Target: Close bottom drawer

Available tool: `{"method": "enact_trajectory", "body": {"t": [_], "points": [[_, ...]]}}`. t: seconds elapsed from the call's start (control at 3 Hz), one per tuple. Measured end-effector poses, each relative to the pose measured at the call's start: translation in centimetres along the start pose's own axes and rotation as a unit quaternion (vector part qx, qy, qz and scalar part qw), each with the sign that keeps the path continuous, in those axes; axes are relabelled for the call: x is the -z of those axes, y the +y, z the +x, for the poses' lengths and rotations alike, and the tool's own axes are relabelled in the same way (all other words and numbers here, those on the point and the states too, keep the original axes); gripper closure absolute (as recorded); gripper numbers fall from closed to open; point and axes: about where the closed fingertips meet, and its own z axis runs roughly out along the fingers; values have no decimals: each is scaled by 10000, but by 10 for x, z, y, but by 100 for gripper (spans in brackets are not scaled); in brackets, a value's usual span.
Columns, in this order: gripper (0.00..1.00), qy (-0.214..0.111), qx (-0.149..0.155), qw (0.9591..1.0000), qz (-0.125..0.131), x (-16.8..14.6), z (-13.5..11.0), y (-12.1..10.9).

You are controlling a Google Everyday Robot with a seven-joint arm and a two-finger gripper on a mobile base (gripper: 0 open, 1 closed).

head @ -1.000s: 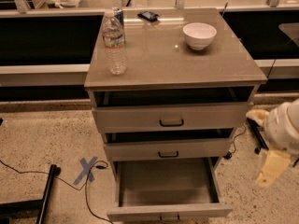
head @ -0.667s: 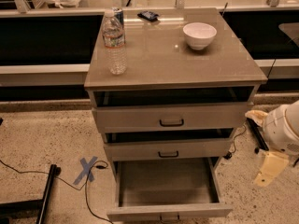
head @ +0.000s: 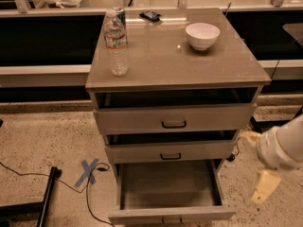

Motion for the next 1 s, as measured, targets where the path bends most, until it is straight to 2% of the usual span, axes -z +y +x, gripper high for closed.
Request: {"method": "enact_trajectory", "body": {"t": [0.33, 0.67, 1.0], "points": [[0, -651, 40, 9977, -198, -108, 55, 11], [0, -715, 1, 9967, -381, -124, 55, 18], [0, -716, 1, 9967, -381, -124, 55, 18]]}}
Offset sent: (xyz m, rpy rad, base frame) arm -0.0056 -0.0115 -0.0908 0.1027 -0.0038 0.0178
